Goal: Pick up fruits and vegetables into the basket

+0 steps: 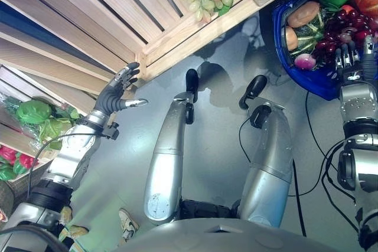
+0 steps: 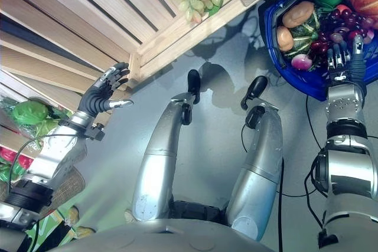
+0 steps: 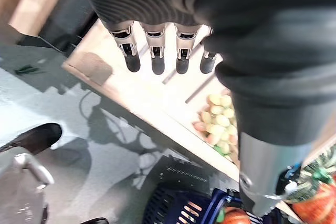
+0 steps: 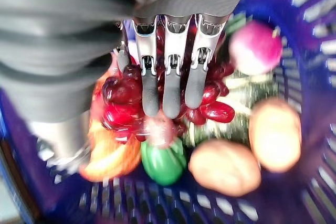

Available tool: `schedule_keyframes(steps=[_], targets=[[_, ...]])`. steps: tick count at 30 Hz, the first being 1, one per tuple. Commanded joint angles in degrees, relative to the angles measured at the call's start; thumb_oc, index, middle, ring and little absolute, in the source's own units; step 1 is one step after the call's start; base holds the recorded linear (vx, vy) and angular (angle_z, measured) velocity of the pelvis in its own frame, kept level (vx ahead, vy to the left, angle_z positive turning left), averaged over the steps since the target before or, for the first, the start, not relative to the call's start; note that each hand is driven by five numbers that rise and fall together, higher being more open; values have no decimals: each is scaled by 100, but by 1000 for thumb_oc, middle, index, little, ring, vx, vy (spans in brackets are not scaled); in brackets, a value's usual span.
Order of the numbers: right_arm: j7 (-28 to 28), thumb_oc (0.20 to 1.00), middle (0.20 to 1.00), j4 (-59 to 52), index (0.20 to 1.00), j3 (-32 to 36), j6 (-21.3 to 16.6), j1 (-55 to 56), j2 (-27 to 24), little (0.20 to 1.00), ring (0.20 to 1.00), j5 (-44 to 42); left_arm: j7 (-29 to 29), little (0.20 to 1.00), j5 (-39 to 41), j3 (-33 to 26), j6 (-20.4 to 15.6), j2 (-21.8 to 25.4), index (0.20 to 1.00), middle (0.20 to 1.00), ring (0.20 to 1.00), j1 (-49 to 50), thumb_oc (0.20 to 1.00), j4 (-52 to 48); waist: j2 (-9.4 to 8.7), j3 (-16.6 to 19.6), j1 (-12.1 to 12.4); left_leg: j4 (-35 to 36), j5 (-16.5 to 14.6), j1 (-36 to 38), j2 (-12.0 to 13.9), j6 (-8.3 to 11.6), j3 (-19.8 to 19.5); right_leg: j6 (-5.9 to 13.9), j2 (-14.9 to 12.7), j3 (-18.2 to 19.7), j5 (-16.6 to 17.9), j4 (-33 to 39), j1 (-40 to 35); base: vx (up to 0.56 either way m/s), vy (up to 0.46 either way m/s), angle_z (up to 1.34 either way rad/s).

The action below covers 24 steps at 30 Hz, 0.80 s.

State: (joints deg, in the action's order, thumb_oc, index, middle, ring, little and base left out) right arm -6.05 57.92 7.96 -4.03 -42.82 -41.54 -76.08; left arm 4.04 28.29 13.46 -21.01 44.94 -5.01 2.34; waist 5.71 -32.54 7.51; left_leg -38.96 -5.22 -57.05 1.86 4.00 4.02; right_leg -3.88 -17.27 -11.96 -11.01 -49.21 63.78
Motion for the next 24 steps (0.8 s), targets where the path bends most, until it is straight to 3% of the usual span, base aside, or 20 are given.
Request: schedule_keyframes(steps=[1, 2, 4, 7, 9, 13, 18, 19, 21, 24], targets=[[-345, 1000, 1000, 129, 1000, 90, -576, 234, -865, 1000, 1000, 269, -426, 1000, -616, -12, -640, -321, 1000, 1000, 1000, 61, 1000, -263, 1083, 274, -214, 474, -43, 82, -121, -380, 134, 494, 439, 129, -157, 39, -138, 0, 0, 0], [-426, 1000, 1000, 124, 1000, 96, -627, 262, -854, 1000, 1000, 376, -499, 1000, -754, -22, -701, -297, 1000, 1000, 1000, 57, 1000, -295, 1080, 274, -214, 485, -40, 99, -121, -383, 133, 493, 445, 126, -152, 54, -156, 0, 0, 0], [-1002, 1000, 1000, 17, 1000, 62, -849, 411, -832, 1000, 1000, 1395, -985, 1000, -1447, -95, -948, -182, 1000, 1000, 1000, 21, 1000, -445, 1049, 274, -238, 520, -41, 187, -124, -391, 134, 494, 472, 115, -124, 131, -254, 0, 0, 0], [-2063, 1000, 1000, -272, 1000, -84, -993, 636, -819, 1000, 1000, 3151, -2305, 1000, -3312, -238, -1070, 71, 1000, 1000, 1000, -122, 1000, -647, 998, 274, -298, 613, -35, 388, -134, -393, 155, 507, 518, 87, -85, 291, -465, -32, 52, 1], [-2703, 1000, 1000, -820, 1000, -201, -846, 876, -809, 1000, 1000, 4099, -3236, 1000, -4627, -398, -755, 298, 1000, 1000, 1000, -222, 1000, -771, 935, 274, -381, 708, -24, 569, -138, -375, 183, 512, 581, 95, -66, 430, -639, -27, 85, -1], [-3364, 1000, 1000, -1801, 1000, -148, -775, 1601, -563, 1000, 1000, 4967, -3865, 1000, -5573, -692, -246, 455, 1000, 1000, 1000, -265, 1000, -895, 835, 274, -573, 845, -19, 889, -136, -337, 259, 524, 660, 149, -62, 604, -912, -8, 131, -8], [-3546, 1000, 1000, -3504, 1000, -174, -863, 2707, 24, 1000, 1000, 6171, -4556, 1000, -7049, -1172, 80, 485, 1000, 1000, 1000, -156, 1000, -1065, 766, 274, -939, 1023, -47, 1483, -141, -251, 429, 581, 761, 323, -81, 861, -1396, 7, 189, -20], [-3478, 1000, 1000, -3780, 1000, -187, -908, 2828, 125, 1000, 1000, 6382, -4694, 1000, -7296, -1281, 124, 488, 1000, 1000, 1000, -139, 1000, -1096, 743, 274, -1000, 1101, 87, 1480, -115, -270, 519, 542, 760, 286, 61, 966, -1388, -36, 165, -33], [-3426, 1000, 1000, -4150, 1000, -225, -949, 3067, 261, 1000, 1000, 6688, -4801, 1000, -7480, -1404, 156, 497, 1000, 1000, 1000, -75, 1000, -1111, 709, 274, -1106, 1118, -19, 1714, -109, -202, 515, 622, 803, 395, -48, 992, -1602, 32, 156, -24], [-3434, 1000, 1000, -4779, 1000, -295, -1006, 3505, 400, 1000, 1000, 7415, -5111, 1000, -7941, -1575, 333, 553, 1000, 1000, 1000, -22, 1000, -1089, 642, 274, -1349, 1212, 85, 1919, -55, -186, 690, 633, 827, 462, 95, 1148, -1767, 34, 175, -23]])
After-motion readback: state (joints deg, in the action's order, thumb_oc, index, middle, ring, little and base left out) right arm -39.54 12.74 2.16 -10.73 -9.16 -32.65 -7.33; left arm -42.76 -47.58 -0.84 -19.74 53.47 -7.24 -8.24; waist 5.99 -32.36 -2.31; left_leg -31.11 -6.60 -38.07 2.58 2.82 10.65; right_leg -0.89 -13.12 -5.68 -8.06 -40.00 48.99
